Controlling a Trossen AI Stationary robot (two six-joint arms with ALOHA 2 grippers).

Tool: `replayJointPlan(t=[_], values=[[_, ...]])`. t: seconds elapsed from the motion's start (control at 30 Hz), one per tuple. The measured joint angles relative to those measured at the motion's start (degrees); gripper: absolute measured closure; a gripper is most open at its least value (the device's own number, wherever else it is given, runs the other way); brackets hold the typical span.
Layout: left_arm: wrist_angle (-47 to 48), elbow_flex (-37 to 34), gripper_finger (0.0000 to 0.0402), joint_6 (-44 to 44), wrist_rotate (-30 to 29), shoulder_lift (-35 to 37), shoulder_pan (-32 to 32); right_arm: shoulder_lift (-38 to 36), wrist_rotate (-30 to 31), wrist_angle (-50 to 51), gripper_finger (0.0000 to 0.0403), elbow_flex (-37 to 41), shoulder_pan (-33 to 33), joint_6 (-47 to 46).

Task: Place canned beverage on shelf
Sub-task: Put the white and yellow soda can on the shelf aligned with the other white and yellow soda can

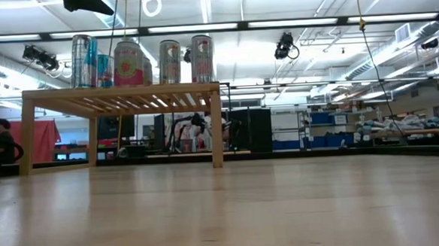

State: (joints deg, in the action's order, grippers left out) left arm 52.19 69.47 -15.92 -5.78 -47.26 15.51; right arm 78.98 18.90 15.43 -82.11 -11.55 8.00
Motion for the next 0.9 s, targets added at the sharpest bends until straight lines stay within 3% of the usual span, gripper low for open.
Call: replayJointPlan(t=[0.47, 0.9], values=[[0.6, 0.0, 0.0012, -1.5, 0.0, 0.0, 0.0, 5.6, -14.3, -2.9, 0.0028, 0.0, -7.5, -3.5], [1.3, 0.0, 0.0012, -2.1, 0.3, 0.0, 0.0, 8.9, -15.6, -1.4, 0.0028, 0.0, -9.3, -6.9]])
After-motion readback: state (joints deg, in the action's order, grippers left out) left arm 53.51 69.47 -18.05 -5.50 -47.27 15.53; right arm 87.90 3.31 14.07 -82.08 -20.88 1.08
